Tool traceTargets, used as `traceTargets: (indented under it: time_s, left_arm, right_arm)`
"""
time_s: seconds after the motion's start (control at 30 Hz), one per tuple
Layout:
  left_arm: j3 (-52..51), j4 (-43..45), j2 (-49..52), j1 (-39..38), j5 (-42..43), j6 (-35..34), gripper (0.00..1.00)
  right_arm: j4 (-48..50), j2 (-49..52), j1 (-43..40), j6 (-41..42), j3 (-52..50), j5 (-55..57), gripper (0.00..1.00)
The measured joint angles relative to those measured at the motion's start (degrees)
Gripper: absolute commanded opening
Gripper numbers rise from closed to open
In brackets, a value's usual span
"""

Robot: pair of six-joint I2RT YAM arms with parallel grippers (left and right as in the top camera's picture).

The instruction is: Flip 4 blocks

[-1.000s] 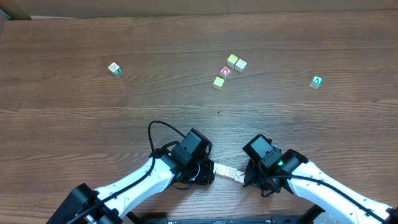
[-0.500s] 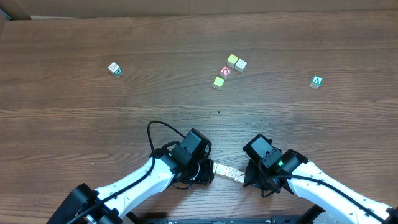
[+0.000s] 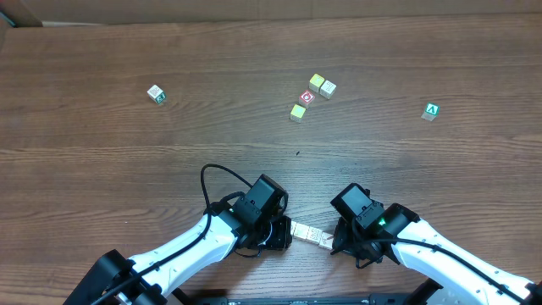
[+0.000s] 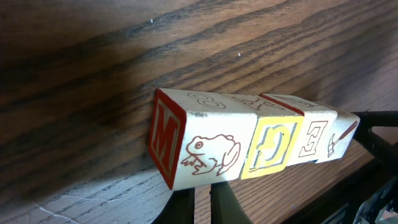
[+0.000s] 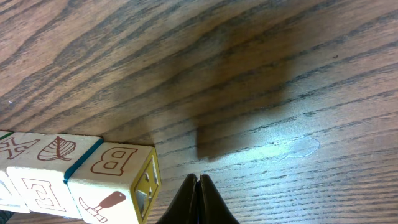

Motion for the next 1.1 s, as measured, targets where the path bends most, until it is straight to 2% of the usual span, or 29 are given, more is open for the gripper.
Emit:
traceTargets:
  time_s: [0.33, 0.47, 0.67, 0.9, 1.1]
  left_arm:
    - [0.0, -4.1, -0.2, 0.0, 2.0, 0.3, 0.04]
    - [0.0, -7.0, -3.7, 0.0, 2.1, 1.8, 0.05]
    - [0.0, -12.9, -11.5, 0.0, -1.5, 3.3, 0.04]
    - [0.0, -14.2, -11.8, 0.0, -4.3, 3.7, 0.04]
    - [0.0, -14.2, -11.8, 0.0, -5.9, 3.7, 0.04]
  right_arm:
    - [-0.7, 0.0, 0.0, 0.0, 0.0, 0.0, 0.04]
    - [-1.1, 0.0, 0.0, 0.0, 0.0, -0.3, 0.04]
    - [-1.0, 0.0, 0.0, -0.1, 0.0, -3.1, 0.04]
    - [-1.0, -1.8, 0.4, -0.1, 0.0, -4.9, 0.04]
    - [-1.0, -7.1, 2.1, -0.1, 0.0, -8.2, 0.04]
